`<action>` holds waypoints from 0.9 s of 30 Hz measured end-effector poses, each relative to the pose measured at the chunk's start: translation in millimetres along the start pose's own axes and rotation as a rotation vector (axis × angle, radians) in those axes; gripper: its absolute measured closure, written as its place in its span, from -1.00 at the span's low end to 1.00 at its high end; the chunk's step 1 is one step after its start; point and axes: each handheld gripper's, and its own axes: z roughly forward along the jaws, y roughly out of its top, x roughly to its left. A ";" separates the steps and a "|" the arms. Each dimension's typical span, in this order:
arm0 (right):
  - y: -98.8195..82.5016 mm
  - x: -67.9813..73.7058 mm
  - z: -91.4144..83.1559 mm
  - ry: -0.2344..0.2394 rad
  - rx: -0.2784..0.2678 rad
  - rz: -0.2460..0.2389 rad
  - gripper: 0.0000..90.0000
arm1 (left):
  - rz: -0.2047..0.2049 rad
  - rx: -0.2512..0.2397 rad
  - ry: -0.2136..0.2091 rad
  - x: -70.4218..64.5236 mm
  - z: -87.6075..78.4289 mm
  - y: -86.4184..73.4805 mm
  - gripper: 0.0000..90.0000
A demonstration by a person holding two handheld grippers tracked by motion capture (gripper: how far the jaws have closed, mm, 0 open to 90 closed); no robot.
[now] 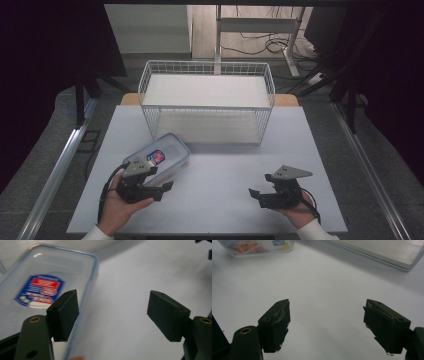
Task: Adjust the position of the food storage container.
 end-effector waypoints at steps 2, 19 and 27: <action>0.7 0.1 0.8 0.002 0.004 -0.004 -0.53 | -0.016 0.001 -0.002 9.7 -1.9 6.1 -0.41; 4.6 1.9 8.7 -0.007 0.020 -0.005 -0.53 | -0.062 0.056 0.092 84.8 25.2 56.4 -0.14; 3.3 0.4 11.0 -0.012 0.034 0.000 -0.52 | -0.060 0.124 0.204 121.3 46.1 53.9 0.55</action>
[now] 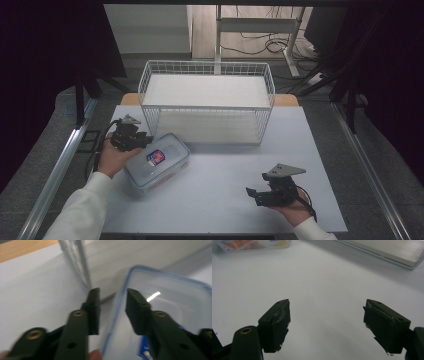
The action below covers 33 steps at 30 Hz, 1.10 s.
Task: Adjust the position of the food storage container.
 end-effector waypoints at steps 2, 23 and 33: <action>-0.5 -0.3 0.8 -0.002 0.001 0.000 -0.52 | -0.004 0.011 0.000 2.6 2.7 0.2 0.71; -2.7 -6.7 3.8 -0.034 0.029 0.025 -0.52 | 0.060 0.144 -0.053 7.7 38.5 11.4 1.00; -1.6 -3.8 5.5 -0.028 0.032 0.020 -0.52 | 0.121 0.183 -0.109 -5.0 39.2 15.6 1.00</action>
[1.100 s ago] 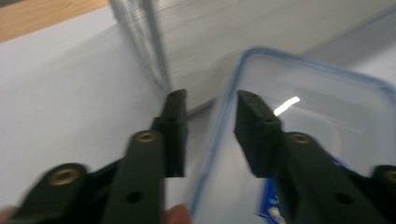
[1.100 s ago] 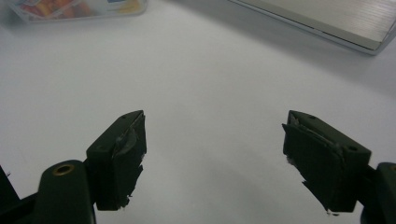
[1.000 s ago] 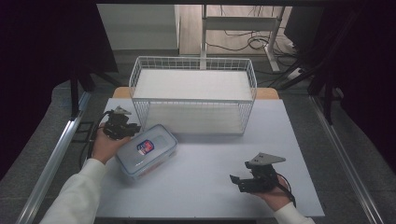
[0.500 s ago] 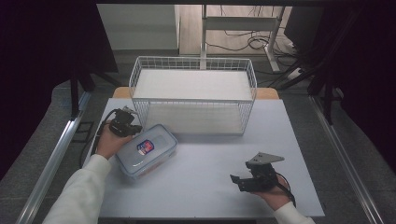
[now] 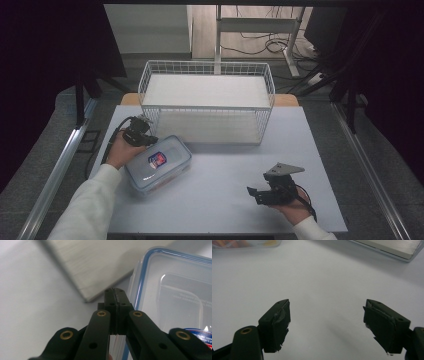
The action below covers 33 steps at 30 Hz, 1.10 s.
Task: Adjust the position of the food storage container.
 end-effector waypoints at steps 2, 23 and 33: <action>0.0 0.0 -0.2 -0.001 0.002 0.000 -0.52 | 0.016 0.001 -0.014 -6.5 1.1 1.4 1.00; -1.3 0.0 0.0 0.010 0.005 -0.010 -0.52 | 0.202 0.045 -0.143 -81.8 7.9 12.3 1.00; -3.0 -2.7 -1.7 0.003 0.007 0.008 -0.52 | 0.033 -0.084 -0.038 -50.5 -56.9 -25.1 0.99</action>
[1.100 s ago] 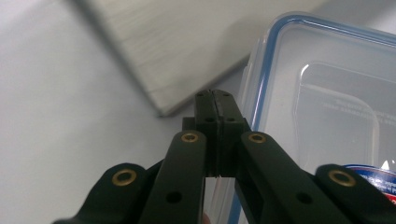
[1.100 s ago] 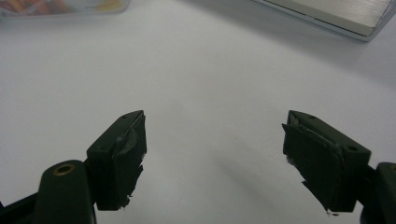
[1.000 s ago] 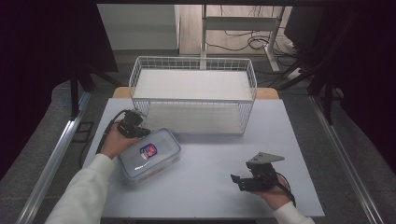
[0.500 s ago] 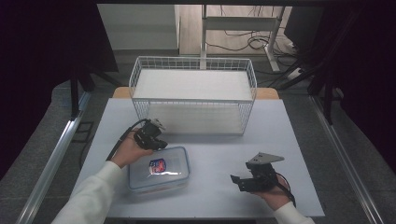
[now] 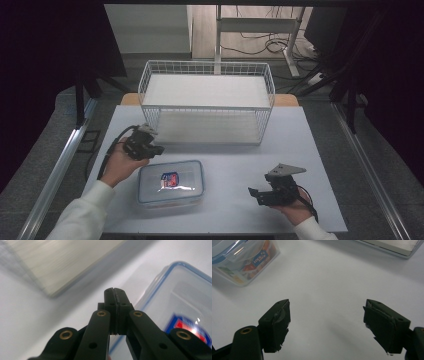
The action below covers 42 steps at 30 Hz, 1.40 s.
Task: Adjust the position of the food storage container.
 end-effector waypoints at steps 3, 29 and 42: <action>0.5 0.8 0.3 0.000 -0.001 -0.004 -0.52 | -0.048 -0.030 0.026 4.1 -17.3 -22.0 0.98; 1.1 5.3 1.7 -0.008 0.013 -0.012 -0.52 | -0.198 0.058 -0.034 -15.8 -11.4 -118.5 1.00; 1.5 5.2 2.2 -0.009 0.014 -0.014 -0.52 | -0.169 0.071 -0.054 -19.7 5.3 -95.5 1.00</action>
